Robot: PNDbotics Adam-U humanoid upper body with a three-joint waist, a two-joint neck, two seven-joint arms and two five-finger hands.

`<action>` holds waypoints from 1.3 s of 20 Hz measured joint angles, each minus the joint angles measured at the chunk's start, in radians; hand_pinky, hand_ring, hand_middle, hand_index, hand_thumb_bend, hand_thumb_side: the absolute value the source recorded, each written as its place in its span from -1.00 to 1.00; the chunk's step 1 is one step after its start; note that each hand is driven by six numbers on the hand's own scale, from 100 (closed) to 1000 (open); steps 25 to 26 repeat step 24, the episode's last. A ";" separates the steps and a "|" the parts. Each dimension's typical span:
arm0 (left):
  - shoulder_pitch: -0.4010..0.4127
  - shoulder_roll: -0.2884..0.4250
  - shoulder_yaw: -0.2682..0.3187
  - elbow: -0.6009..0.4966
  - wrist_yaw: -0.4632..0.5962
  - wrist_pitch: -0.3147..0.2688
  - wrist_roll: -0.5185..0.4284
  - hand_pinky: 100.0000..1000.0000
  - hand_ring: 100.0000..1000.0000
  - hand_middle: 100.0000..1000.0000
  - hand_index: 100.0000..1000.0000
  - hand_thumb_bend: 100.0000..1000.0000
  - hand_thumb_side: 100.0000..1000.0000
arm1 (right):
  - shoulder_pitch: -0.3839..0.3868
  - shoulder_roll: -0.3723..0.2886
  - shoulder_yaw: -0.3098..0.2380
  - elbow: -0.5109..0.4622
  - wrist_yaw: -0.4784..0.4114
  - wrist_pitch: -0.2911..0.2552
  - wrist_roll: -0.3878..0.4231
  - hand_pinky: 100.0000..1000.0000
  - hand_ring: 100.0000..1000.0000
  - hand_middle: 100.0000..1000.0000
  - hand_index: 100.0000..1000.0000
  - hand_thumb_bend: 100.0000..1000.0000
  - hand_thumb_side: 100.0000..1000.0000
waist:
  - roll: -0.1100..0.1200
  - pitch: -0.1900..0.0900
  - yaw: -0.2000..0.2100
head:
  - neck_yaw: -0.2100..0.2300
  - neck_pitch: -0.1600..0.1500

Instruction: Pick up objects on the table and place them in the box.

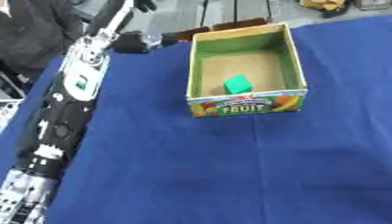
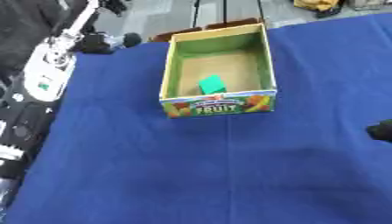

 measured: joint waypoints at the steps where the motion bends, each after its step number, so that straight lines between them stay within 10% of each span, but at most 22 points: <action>1: 0.023 -0.015 0.000 -0.024 0.015 0.012 0.015 0.27 0.28 0.36 0.78 0.55 0.58 | 0.000 0.000 -0.003 0.000 0.000 -0.001 -0.002 0.48 0.36 0.06 0.27 -1.00 0.96 | 0.000 0.002 0.007 | -0.004 0.000; 14: 0.336 -0.177 -0.049 -0.326 0.211 0.183 0.198 0.19 0.19 0.27 0.75 0.37 0.66 | -0.014 0.000 -0.001 0.000 0.000 0.003 -0.003 0.48 0.37 0.06 0.27 -1.00 0.96 | -0.010 0.013 0.023 | -0.024 0.014; 26: 0.505 -0.221 -0.063 -0.494 0.364 0.216 0.216 0.16 0.14 0.22 0.73 0.37 0.69 | -0.016 0.009 0.006 0.000 -0.003 0.007 0.002 0.48 0.37 0.06 0.27 -1.00 0.96 | -0.021 0.006 0.012 | -0.026 0.026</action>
